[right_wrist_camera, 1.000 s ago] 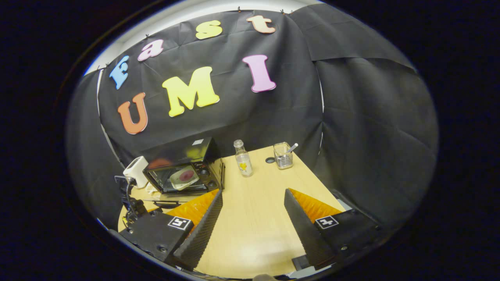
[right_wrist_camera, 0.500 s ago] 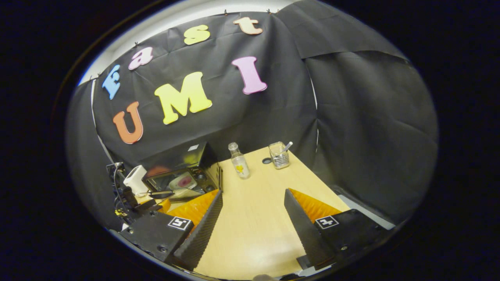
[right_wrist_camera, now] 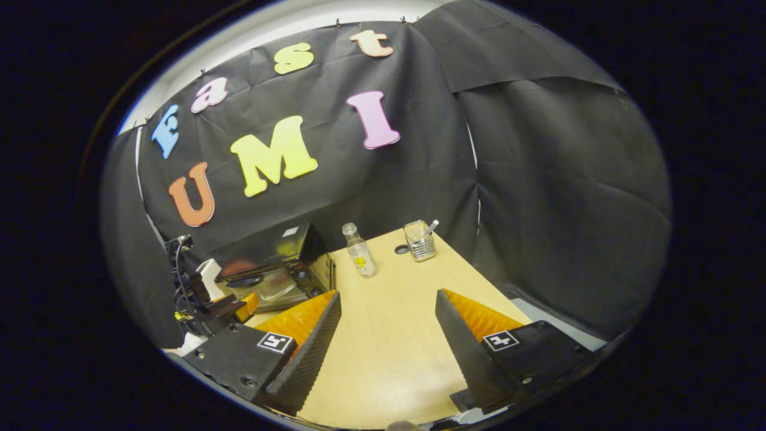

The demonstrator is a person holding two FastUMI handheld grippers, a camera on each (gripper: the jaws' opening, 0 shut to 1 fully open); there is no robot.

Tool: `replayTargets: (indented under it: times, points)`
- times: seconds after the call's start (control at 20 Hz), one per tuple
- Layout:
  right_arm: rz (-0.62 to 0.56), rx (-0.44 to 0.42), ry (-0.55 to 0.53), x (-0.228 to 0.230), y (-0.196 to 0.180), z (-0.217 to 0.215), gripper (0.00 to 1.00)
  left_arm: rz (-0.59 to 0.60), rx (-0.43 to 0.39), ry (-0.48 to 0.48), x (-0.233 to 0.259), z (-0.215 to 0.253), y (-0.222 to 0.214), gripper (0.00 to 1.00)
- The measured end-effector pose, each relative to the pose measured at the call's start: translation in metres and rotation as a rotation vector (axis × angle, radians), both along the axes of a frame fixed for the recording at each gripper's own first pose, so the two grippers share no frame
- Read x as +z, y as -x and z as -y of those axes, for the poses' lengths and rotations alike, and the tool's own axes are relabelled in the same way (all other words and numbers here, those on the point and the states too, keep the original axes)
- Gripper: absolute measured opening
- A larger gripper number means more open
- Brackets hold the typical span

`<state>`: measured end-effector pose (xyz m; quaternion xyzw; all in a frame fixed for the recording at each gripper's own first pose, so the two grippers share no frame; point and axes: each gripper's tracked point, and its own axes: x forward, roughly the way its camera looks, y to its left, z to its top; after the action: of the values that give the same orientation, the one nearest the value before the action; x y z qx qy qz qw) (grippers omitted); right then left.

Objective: Open the electric oven with the left hand, put the food in, and close the electric oven.

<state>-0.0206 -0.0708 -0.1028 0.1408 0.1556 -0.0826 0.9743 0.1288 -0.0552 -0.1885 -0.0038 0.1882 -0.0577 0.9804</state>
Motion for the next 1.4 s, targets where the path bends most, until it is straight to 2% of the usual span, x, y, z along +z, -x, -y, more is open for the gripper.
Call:
replayTargets:
  times: [0.55,0.8,1.0,1.25,1.4]
  points:
    - [0.006,0.022,0.019,0.003,0.018,0.001,1.00,0.000,-0.002,-0.007,0.001,0.012,0.020,0.97]
    - [0.054,0.064,0.036,0.018,0.036,0.012,1.00,0.076,0.014,-0.004,0.041,0.024,0.053,0.97]
    - [0.116,0.104,0.049,0.037,0.059,0.033,1.00,0.174,0.053,0.016,0.103,0.034,0.112,0.97]
    - [0.211,0.150,0.092,0.063,0.102,0.064,1.00,0.322,0.135,0.046,0.180,0.032,0.216,0.96]
    - [0.260,0.163,0.149,0.072,0.132,0.080,1.00,0.367,0.179,0.037,0.206,0.028,0.274,0.96]
